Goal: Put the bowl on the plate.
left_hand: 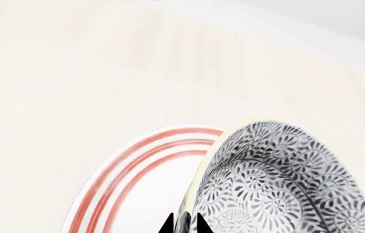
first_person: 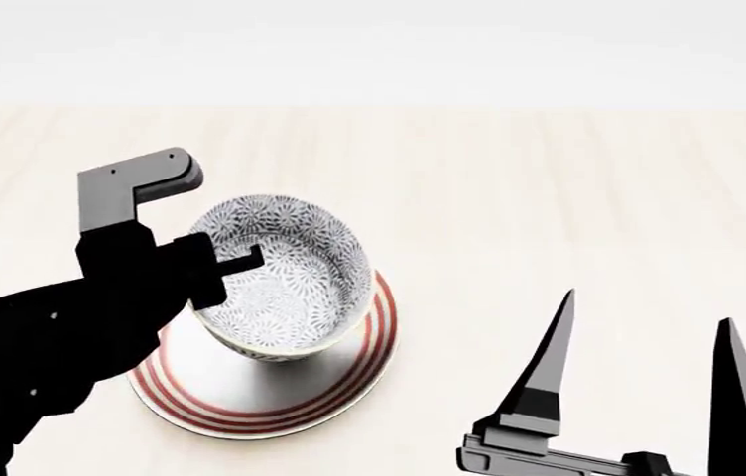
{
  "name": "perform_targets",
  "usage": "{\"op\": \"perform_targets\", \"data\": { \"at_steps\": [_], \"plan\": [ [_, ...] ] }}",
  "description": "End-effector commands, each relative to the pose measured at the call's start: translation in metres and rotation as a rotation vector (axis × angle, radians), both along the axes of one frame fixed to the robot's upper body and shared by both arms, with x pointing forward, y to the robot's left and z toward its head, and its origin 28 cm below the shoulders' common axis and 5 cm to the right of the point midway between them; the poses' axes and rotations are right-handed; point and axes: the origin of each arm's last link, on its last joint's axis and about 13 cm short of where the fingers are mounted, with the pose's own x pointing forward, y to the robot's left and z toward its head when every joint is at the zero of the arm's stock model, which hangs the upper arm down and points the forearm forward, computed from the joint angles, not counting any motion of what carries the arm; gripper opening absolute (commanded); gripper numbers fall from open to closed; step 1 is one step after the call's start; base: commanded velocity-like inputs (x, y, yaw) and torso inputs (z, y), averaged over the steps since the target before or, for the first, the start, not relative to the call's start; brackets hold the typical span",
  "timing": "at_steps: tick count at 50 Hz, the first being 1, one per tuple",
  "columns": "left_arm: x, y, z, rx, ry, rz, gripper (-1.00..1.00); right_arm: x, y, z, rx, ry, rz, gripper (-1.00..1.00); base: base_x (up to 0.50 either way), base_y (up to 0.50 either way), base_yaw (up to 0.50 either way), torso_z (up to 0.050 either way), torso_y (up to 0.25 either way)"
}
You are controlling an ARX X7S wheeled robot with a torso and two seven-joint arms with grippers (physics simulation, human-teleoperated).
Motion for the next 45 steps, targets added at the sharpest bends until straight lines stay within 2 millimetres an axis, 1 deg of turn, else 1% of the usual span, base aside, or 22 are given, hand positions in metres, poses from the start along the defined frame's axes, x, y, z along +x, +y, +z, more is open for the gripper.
{"op": "perform_targets", "data": {
  "at_steps": [1, 30, 39, 40, 45],
  "plan": [
    [-0.001, -0.009, -0.001, -0.003, -0.012, -0.029, -1.00, 0.001, -0.001, 0.000, -0.008, -0.010, -0.007, 1.00, 0.00, 0.00, 0.00, 0.000, 0.000],
    [-0.006, -0.009, -0.016, -0.013, 0.011, -0.042, -1.00, 0.000, 0.000, -0.002, -0.013, -0.004, -0.002, 1.00, 0.00, 0.00, 0.00, 0.000, 0.000],
    [-0.005, -0.007, -0.016, 0.002, -0.001, -0.038, -1.00, 0.000, 0.000, -0.002, -0.015, -0.004, -0.002, 1.00, 0.00, 0.00, 0.00, 0.000, 0.000],
    [-0.005, -0.007, -0.016, 0.006, -0.004, -0.039, 1.00, 0.000, 0.000, -0.002, -0.015, -0.004, -0.002, 1.00, 0.00, 0.00, 0.00, 0.000, 0.000],
    [-0.001, -0.005, -0.010, 0.064, -0.060, -0.047, 1.00, 0.000, 0.000, -0.002, -0.015, -0.002, 0.000, 1.00, 0.00, 0.00, 0.00, 0.000, 0.000]
  ]
}}
